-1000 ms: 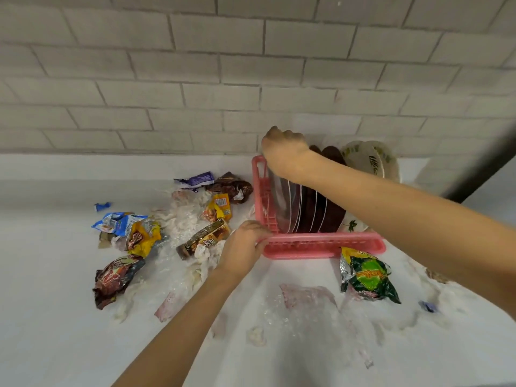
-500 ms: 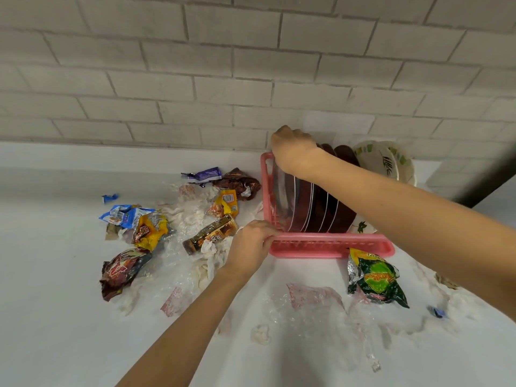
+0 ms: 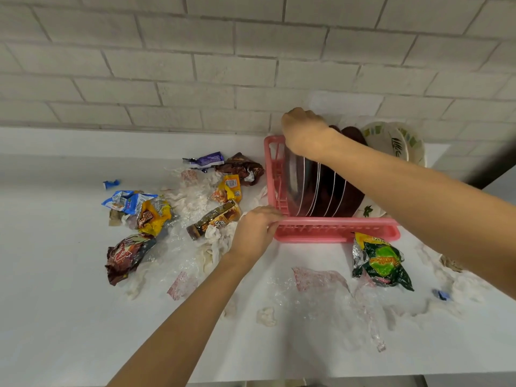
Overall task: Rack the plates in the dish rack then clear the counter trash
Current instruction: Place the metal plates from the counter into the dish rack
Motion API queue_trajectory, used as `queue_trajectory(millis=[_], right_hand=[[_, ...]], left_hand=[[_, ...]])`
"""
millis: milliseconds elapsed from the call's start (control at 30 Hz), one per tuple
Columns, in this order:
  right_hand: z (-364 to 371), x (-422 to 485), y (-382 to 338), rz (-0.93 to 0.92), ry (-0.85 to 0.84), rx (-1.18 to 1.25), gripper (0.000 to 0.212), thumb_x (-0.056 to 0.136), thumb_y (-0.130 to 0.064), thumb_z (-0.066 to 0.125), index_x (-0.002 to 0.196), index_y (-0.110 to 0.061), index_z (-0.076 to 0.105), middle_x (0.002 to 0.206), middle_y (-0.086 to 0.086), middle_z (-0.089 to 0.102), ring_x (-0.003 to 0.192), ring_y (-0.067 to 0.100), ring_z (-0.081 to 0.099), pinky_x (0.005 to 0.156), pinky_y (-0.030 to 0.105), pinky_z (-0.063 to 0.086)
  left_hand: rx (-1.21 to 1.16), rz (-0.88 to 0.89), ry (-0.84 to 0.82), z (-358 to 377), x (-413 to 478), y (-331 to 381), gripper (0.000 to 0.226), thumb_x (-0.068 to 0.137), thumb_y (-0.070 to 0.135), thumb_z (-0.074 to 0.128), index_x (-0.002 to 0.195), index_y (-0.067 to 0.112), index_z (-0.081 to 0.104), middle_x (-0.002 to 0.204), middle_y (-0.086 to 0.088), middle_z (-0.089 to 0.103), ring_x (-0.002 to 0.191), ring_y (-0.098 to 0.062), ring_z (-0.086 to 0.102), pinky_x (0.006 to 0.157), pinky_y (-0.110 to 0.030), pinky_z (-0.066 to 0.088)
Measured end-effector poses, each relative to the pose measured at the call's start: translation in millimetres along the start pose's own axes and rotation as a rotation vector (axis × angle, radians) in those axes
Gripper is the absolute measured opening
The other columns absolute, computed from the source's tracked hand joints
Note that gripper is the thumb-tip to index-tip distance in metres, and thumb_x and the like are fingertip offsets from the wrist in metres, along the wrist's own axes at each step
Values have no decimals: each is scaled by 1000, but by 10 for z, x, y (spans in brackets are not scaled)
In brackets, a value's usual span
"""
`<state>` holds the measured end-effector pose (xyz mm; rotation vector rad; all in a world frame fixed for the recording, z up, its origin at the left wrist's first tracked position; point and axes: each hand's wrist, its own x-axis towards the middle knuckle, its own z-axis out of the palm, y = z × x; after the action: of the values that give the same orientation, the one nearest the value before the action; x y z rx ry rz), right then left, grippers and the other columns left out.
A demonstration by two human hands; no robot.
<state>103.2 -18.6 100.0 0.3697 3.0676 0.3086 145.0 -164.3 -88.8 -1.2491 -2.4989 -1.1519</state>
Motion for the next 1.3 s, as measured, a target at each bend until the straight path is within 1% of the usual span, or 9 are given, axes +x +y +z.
queue_trajectory(millis=[300, 433, 533, 633, 767, 1033, 1100, 1167, 1300], right_hand=[[133, -28, -29, 7, -29, 23, 25, 93, -2, 51, 116, 7, 55, 118, 21, 54, 104, 35, 59, 71, 33, 42], [209, -3, -72, 26, -35, -7, 31, 89, 6, 53, 120, 7, 53, 120, 19, 54, 109, 36, 58, 79, 37, 46], [210, 9, -92, 40, -34, -3, 32, 90, 5, 53, 121, 6, 53, 121, 19, 54, 110, 36, 58, 85, 39, 48], [146, 9, -75, 40, -33, 31, 28, 92, -2, 54, 119, 4, 55, 120, 18, 55, 108, 34, 59, 77, 35, 45], [58, -21, -49, 49, -16, 23, 26, 90, 1, 57, 115, 3, 56, 116, 18, 56, 102, 33, 60, 70, 32, 43], [-46, -165, 15, 55, 57, 77, 34, 91, -14, 58, 121, 2, 51, 123, 19, 52, 111, 36, 55, 78, 36, 42], [-92, -294, 52, 15, 135, 123, 30, 92, -20, 57, 115, -1, 51, 113, 18, 54, 105, 37, 56, 74, 37, 40], [-76, -464, 101, -46, 234, 211, 21, 91, -21, 54, 102, -4, 51, 94, 15, 54, 92, 37, 58, 67, 37, 43], [169, -883, 180, -116, 334, 411, 22, 91, -23, 52, 107, -14, 63, 70, 0, 60, 70, 26, 61, 64, 40, 53]], left_hand=[[-51, -33, -34, 29, -48, -39, 27, 89, 5, 64, 112, 17, 74, 116, -1, 71, 121, -19, 60, 108, -33, 43], [-54, -44, -59, 50, -55, -51, 27, 91, 8, 62, 114, 17, 73, 121, -1, 69, 125, -19, 56, 110, -32, 41], [-46, -43, -62, 54, -63, -54, 28, 91, 8, 61, 115, 16, 73, 122, -1, 69, 127, -18, 56, 110, -31, 40], [-61, -53, -68, 40, -52, -52, 28, 93, 9, 60, 116, 16, 72, 123, -2, 68, 127, -18, 55, 110, -29, 39], [-64, -72, -84, 41, -71, -66, 29, 93, 11, 58, 118, 18, 71, 125, 0, 67, 129, -15, 53, 112, -31, 39], [-94, -59, -85, 27, -56, -91, 33, 90, 6, 58, 118, 17, 71, 125, 0, 67, 129, -12, 52, 102, -36, 49], [-111, -65, -99, 9, -33, -102, 33, 90, 6, 58, 117, 17, 72, 125, 0, 67, 129, -12, 53, 96, -38, 53], [-122, -54, -129, -14, -15, -114, 32, 90, 9, 59, 118, 18, 71, 128, -1, 66, 127, -13, 55, 96, -39, 52], [-123, -80, -128, -107, -42, -65, 37, 91, 18, 63, 127, 22, 65, 141, 1, 55, 120, -13, 58, 98, -35, 50]])
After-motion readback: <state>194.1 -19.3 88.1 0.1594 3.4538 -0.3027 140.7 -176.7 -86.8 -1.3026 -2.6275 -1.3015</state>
